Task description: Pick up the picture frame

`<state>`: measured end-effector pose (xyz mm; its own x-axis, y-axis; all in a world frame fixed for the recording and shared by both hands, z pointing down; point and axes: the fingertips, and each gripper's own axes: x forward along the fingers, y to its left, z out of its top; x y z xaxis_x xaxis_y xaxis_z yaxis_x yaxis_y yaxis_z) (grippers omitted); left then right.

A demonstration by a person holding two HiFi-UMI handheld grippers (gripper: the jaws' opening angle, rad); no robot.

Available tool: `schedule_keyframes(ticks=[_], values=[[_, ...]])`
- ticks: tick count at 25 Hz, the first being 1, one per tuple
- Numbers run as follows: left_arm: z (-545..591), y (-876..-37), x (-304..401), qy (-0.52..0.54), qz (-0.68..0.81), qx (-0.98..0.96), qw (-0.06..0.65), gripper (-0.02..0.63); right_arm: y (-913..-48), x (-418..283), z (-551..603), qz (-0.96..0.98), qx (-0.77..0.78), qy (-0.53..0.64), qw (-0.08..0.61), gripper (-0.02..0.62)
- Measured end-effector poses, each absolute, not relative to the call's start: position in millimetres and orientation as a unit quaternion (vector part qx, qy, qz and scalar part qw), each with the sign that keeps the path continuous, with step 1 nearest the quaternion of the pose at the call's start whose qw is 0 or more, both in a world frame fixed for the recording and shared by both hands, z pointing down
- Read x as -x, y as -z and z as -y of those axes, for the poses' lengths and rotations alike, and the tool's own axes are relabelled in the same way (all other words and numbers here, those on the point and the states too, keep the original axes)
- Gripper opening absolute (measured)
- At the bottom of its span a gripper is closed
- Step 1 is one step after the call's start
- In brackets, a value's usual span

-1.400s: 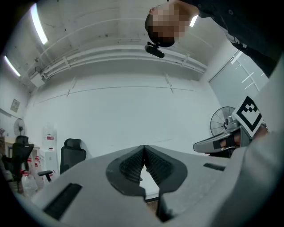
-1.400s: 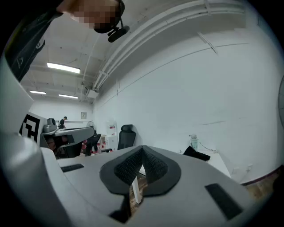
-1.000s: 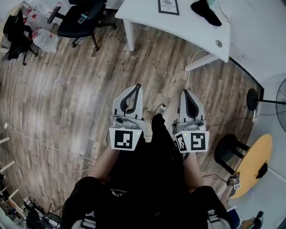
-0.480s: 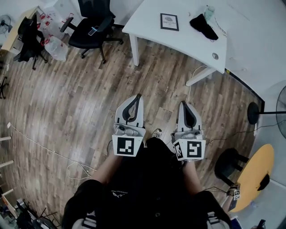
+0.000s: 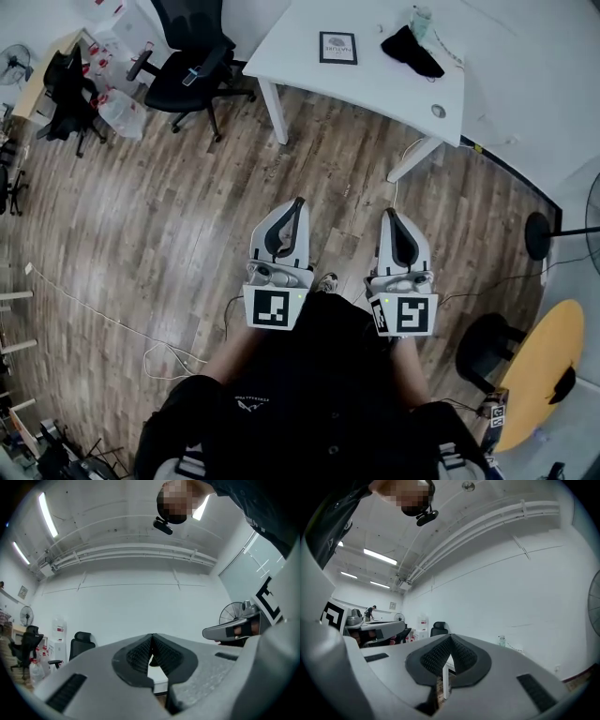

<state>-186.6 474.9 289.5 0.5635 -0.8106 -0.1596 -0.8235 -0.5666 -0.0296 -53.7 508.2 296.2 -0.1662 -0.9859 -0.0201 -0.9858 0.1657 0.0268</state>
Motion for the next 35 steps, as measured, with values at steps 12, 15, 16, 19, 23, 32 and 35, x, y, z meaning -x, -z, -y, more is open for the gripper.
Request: schedule_keyframes(ticks=[12, 15, 16, 19, 23, 32, 35], values=[[-454, -292, 165, -0.057, -0.467, 0.881, 0.053, 0.006, -293, 20, -491, 0.754, -0.657, 0.001, -0.011, -0.002], [-435, -298, 166, -0.055, -0.467, 0.881, 0.047, 0.006, -298, 21, -474, 0.751, -0.661, 0.001, -0.008, -0.002], [-427, -300, 166, -0.055, -0.467, 0.882, 0.046, 0.006, -299, 22, -468, 0.751, -0.661, 0.002, -0.008, -0.002], [-401, -300, 162, -0.057, -0.458, 0.886, 0.047, 0.006, -298, 22, -445, 0.752, -0.660, 0.003, -0.009, -0.002], [-361, -297, 159, -0.060, -0.454, 0.888, 0.041, 0.006, -295, 22, -406, 0.749, -0.663, -0.002, -0.005, -0.002], [-271, -294, 155, -0.064, -0.430, 0.900, 0.036, 0.006, -292, 24, -320, 0.735, -0.678, -0.005, 0.001, -0.002], [-241, -292, 159, -0.066, -0.426, 0.901, 0.039, 0.006, -293, 25, -291, 0.729, -0.684, -0.008, -0.003, -0.002]])
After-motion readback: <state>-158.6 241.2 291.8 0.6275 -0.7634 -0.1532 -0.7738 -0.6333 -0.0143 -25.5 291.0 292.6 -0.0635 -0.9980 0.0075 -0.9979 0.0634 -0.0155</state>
